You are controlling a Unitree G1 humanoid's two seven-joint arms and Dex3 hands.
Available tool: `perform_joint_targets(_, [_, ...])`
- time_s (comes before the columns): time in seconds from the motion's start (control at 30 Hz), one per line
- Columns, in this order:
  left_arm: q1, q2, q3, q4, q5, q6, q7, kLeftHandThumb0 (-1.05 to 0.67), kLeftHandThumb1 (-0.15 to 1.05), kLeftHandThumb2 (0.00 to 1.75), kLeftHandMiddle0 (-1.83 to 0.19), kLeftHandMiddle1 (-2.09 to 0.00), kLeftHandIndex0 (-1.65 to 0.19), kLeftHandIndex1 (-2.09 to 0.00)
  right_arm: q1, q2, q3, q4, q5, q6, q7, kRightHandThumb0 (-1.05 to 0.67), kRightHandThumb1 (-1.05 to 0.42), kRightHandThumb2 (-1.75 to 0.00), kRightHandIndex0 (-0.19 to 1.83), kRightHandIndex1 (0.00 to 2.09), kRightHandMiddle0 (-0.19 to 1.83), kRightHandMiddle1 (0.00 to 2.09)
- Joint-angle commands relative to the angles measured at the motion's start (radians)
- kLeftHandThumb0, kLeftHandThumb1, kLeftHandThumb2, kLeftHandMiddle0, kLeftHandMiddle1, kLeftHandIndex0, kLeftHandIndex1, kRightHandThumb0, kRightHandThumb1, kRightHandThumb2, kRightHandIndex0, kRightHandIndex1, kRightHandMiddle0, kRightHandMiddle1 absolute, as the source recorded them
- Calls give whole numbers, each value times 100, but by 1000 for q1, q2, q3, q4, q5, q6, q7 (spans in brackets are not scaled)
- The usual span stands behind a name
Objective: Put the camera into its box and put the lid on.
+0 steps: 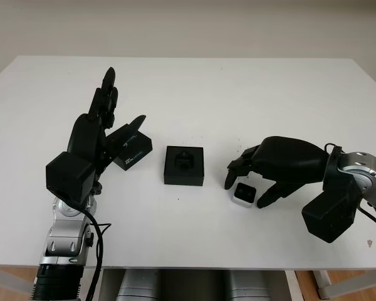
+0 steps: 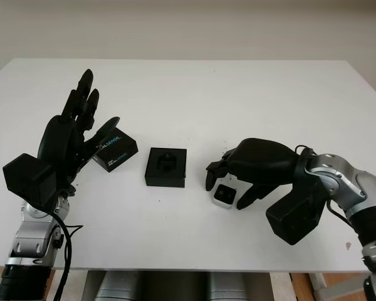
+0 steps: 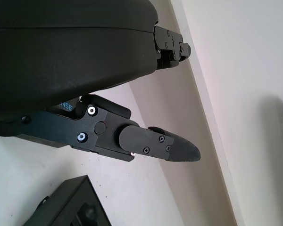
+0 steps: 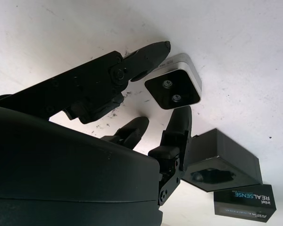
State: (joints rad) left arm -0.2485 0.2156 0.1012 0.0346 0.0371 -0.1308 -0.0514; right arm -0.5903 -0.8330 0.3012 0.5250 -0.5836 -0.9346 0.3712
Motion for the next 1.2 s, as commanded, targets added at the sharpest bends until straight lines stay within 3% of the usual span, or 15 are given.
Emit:
perform_joint_targets(0.0, [1, -2, -3, -17, 3, 0, 1, -56, 105, 12, -2, -5, 0, -5, -16, 6, 1, -1, 12, -7, 2, -39, -83, -6, 53, 29, 39, 86])
perform_joint_targets(0.4, [6, -4, -3, -28, 7, 10, 4, -56, 105, 12, -2, -6, 0, -5, -14, 7, 1, 15, -18, -25, -43, -37, -88, -6, 55, 38, 54, 105])
perform_joint_targets(0.6, [8, -5, -2, -30, 4, 10, 0, -56, 105, 12, -2, -5, 0, -5, -15, 3, 6, 13, -39, -25, -59, -37, -90, -5, 52, 46, 54, 124])
perform_joint_targets(0.8, [9, -5, -4, -36, 5, 15, -1, -56, 105, 12, -2, -5, 0, -5, -12, -1, 6, 6, -57, -19, -67, -38, -90, -5, 48, 47, 53, 128])
perform_joint_targets(0.97, [11, -7, -5, -41, 7, 19, 2, -57, 105, 12, -2, -5, 0, -5, -8, -6, 4, -7, -86, -6, -83, -42, -90, -5, 42, 42, 52, 129])
perform_joint_targets(1.17, [14, -8, -6, -48, 7, 26, 2, -57, 105, 12, -2, -5, 0, -5, -11, -7, 3, -12, -95, 7, -90, -42, -89, -5, 47, 21, 54, 124])
